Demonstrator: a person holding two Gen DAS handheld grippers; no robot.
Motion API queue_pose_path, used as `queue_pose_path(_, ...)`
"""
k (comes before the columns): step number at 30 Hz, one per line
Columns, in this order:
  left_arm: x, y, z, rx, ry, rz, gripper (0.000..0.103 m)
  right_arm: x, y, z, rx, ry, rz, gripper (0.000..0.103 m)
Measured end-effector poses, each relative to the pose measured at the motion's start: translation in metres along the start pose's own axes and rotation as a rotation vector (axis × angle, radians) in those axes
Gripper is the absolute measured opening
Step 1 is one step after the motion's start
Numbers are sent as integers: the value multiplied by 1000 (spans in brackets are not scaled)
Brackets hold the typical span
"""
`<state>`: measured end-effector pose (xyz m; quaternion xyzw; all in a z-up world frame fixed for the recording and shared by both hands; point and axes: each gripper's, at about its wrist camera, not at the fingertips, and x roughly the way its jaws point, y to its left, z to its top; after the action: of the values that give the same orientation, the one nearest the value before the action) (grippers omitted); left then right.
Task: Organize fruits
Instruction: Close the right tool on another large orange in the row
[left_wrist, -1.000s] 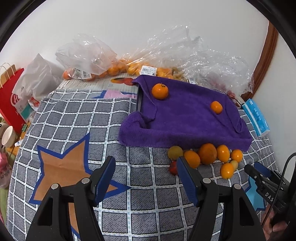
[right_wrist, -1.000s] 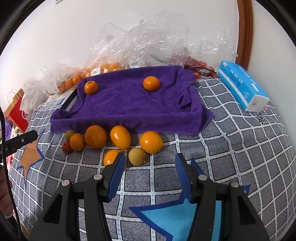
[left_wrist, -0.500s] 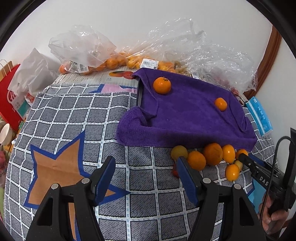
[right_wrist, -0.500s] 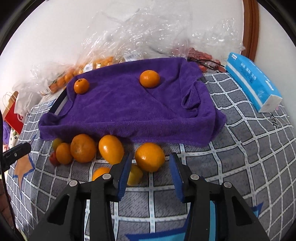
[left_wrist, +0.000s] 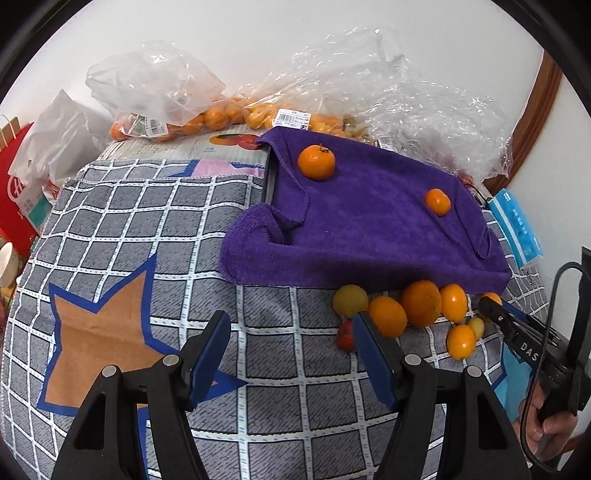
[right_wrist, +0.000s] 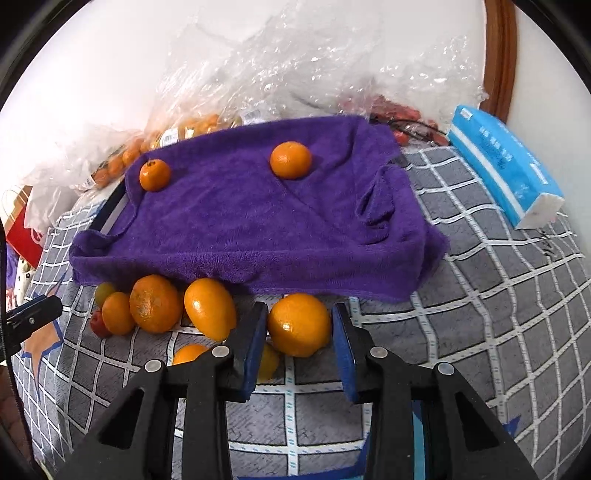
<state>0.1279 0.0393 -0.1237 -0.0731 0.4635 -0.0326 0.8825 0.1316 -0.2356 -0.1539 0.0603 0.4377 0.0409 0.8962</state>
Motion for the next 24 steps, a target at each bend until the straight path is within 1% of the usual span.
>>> queue_pose_path(5,5,-3,-2,-1,16,-18,66,-13,-9,-1,16,-21,-11,35)
queue_pose_path(8,8,-1,-3,-9,26,-43,66,-15,-13,-2,23,-26,-16,35)
queue_pose_path(12,11,-2,-4,-12,33,-53,65,-17,-13,-5,15,-32,-22,35)
queue_pose_path(22,22,-21,-8,41,62,-72,64,-23,-15,-14,4,-31,-33,35)
queue_pose_path(24,26,-24,-9,49,72,-78,60,-23,-17,-15,5,-27,-36,35)
